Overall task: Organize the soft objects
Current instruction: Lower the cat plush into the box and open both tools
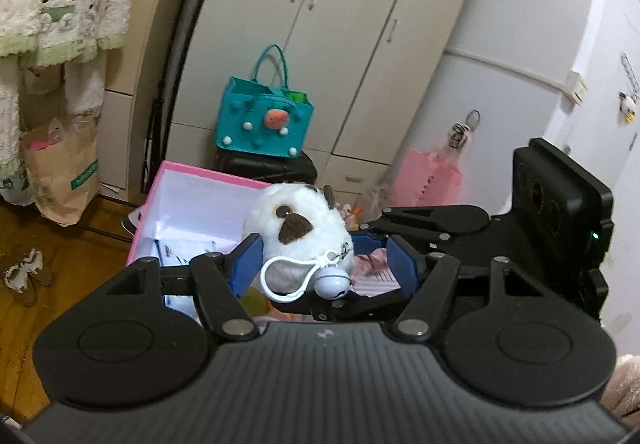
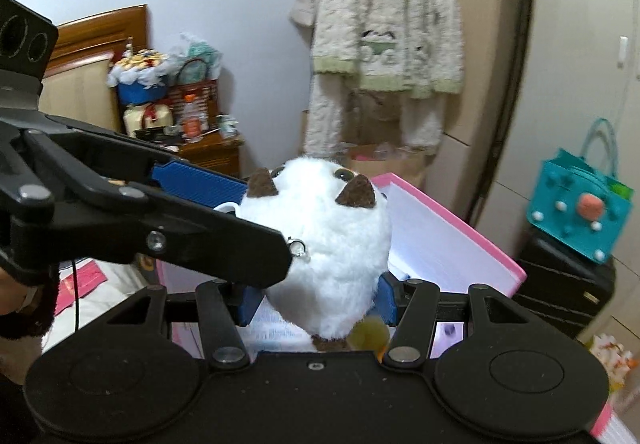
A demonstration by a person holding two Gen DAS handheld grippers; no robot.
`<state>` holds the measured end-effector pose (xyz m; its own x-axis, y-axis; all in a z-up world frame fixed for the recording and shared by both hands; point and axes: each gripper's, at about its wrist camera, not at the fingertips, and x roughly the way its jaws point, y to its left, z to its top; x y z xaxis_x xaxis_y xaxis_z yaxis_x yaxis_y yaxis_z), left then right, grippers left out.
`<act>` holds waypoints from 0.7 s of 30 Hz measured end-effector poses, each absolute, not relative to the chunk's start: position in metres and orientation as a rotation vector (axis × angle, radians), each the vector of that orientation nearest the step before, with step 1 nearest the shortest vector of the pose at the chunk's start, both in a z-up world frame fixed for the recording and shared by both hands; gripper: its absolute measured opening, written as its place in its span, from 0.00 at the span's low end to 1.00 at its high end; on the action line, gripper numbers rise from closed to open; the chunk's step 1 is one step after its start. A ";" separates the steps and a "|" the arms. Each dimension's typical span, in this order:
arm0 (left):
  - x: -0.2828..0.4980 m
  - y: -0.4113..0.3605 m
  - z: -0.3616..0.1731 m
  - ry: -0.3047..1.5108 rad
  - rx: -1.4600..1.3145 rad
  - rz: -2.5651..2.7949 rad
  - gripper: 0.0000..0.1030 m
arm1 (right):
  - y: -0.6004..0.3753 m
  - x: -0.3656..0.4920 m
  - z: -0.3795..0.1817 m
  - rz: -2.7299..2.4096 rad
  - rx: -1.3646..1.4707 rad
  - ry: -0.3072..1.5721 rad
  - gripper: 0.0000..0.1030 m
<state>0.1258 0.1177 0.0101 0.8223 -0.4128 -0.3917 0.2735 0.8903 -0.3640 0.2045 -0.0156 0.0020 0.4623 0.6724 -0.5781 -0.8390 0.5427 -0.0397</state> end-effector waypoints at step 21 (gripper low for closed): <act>0.180 0.129 -0.063 0.765 -0.318 -0.292 0.63 | 0.009 0.230 -0.058 0.977 -0.565 0.758 0.68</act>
